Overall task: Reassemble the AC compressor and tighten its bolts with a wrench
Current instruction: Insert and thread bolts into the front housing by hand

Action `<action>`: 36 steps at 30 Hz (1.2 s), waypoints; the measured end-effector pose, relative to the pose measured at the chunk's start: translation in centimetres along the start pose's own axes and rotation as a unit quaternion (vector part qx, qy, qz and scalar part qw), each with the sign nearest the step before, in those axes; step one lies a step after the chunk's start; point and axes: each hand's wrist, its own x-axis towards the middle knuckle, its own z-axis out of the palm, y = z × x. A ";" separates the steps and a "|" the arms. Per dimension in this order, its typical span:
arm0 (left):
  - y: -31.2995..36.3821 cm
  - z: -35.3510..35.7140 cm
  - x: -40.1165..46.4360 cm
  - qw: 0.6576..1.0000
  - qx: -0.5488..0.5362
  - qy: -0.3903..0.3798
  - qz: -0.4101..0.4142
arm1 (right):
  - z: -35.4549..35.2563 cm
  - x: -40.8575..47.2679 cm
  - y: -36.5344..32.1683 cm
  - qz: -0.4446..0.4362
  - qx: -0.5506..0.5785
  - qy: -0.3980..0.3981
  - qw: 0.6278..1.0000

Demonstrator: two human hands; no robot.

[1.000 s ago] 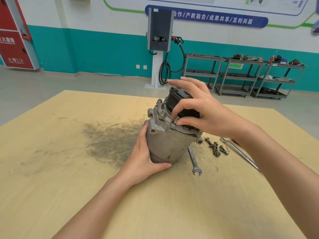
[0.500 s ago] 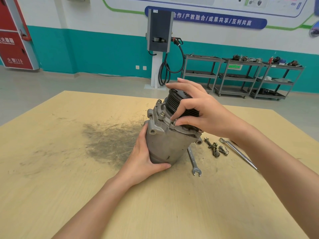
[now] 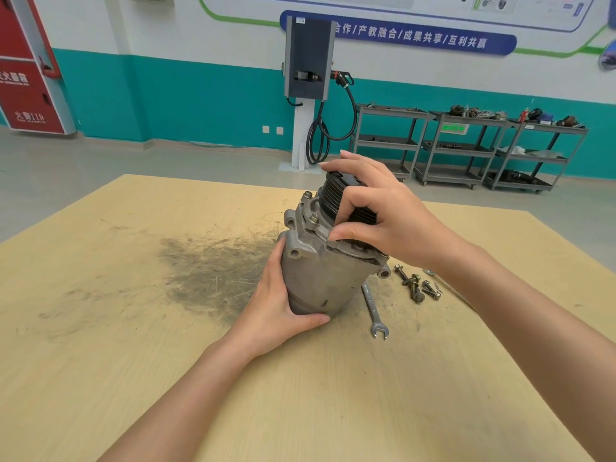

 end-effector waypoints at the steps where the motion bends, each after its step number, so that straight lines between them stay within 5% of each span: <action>1: 0.0 0.0 0.0 1.000 0.001 0.000 0.002 | 0.1 0.0 -0.1 0.001 -0.006 0.005 1.000; 30: 0.0 0.0 -0.1 1.000 -0.003 0.001 0.001 | -0.8 -0.3 0.2 -0.012 0.029 -0.050 0.998; 36: 0.1 0.0 -0.1 1.000 0.002 0.004 -0.002 | 0.5 -0.3 -0.3 0.020 -0.009 0.024 0.999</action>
